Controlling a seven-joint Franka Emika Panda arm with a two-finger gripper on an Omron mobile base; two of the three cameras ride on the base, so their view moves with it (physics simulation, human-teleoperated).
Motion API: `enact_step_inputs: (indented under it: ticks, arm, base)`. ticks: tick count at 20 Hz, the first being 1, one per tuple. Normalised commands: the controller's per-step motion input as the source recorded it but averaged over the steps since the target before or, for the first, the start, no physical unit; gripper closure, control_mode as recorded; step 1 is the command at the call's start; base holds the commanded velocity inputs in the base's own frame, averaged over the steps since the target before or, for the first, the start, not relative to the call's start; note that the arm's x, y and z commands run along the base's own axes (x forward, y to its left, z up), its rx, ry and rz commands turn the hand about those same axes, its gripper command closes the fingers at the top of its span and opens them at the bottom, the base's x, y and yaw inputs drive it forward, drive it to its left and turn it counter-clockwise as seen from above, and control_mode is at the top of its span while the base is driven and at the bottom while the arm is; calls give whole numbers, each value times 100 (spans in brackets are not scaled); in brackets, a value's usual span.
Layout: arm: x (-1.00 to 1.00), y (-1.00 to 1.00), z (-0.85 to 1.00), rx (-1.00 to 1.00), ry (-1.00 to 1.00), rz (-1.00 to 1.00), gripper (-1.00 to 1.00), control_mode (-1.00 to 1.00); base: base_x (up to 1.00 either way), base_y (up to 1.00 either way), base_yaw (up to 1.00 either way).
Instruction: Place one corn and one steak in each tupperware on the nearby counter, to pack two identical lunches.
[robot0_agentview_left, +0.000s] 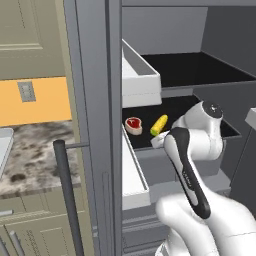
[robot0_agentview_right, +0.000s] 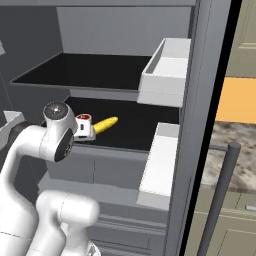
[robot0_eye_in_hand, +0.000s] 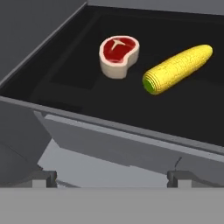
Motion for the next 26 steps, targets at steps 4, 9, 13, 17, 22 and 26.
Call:
enact_step_inputs:
  ticks: [4,9,13,17,22,26]
  arm:
    - [60,10,-7,0,3,0,-100,-100]
    - [57,10,-9,0,4,0,-100,-100]
    - [39,20,-23,0,0,0,-100,-100]
    - [29,18,-26,0,0,0,-100,-100]
    - [35,18,-18,0,0,0,-100,-100]
    - [45,21,-14,0,0,0,-100,-100]
  base:
    - [0,0,0]
    - [0,0,0]
    - [0,0,0]
    - [0,0,0]
    - [0,0,0]
    - [0,0,0]
